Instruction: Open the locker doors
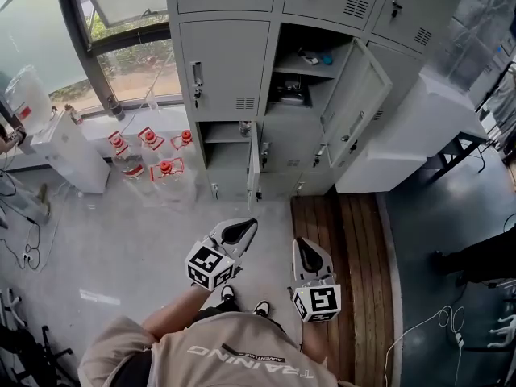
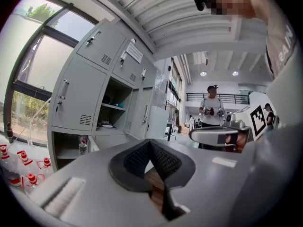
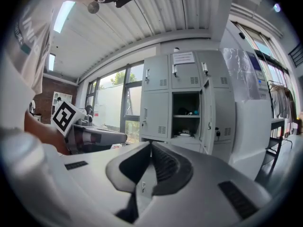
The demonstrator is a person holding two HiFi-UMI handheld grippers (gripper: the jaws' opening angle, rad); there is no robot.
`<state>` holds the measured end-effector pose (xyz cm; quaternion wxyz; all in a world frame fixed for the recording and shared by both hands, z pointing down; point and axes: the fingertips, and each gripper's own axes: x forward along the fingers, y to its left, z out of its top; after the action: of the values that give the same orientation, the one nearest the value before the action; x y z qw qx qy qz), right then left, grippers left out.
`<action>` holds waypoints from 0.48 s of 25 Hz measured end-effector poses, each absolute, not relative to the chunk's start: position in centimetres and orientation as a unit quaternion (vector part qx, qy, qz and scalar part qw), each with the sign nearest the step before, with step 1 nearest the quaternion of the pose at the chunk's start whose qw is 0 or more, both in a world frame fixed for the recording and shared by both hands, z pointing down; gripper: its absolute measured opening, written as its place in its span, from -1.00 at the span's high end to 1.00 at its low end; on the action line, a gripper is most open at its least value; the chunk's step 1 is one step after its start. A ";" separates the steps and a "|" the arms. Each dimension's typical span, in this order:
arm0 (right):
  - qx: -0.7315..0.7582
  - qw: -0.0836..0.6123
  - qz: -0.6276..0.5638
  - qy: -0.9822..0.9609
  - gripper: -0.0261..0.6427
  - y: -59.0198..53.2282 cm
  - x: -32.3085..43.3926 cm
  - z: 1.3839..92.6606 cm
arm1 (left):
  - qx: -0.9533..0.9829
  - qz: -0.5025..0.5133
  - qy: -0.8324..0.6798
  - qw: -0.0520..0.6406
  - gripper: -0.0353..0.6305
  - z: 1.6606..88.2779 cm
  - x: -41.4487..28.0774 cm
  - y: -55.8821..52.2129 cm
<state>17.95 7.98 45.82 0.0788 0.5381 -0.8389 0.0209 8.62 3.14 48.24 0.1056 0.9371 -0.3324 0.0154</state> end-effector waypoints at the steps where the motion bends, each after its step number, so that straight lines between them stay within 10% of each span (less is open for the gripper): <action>1: 0.535 0.078 0.023 -0.841 0.87 8.6 18.4 46.0 | 0.936 0.022 -0.334 0.105 0.87 48.4 8.9 3.9; 12: 0.504 0.036 0.036 -0.862 0.88 12.0 22.3 46.4 | 0.918 0.027 -0.385 0.087 0.87 46.7 10.5 9.0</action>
<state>22.26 11.98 46.36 0.0361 0.5036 -0.8625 0.0360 10.54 8.97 46.69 0.0871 0.9184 -0.3850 0.0268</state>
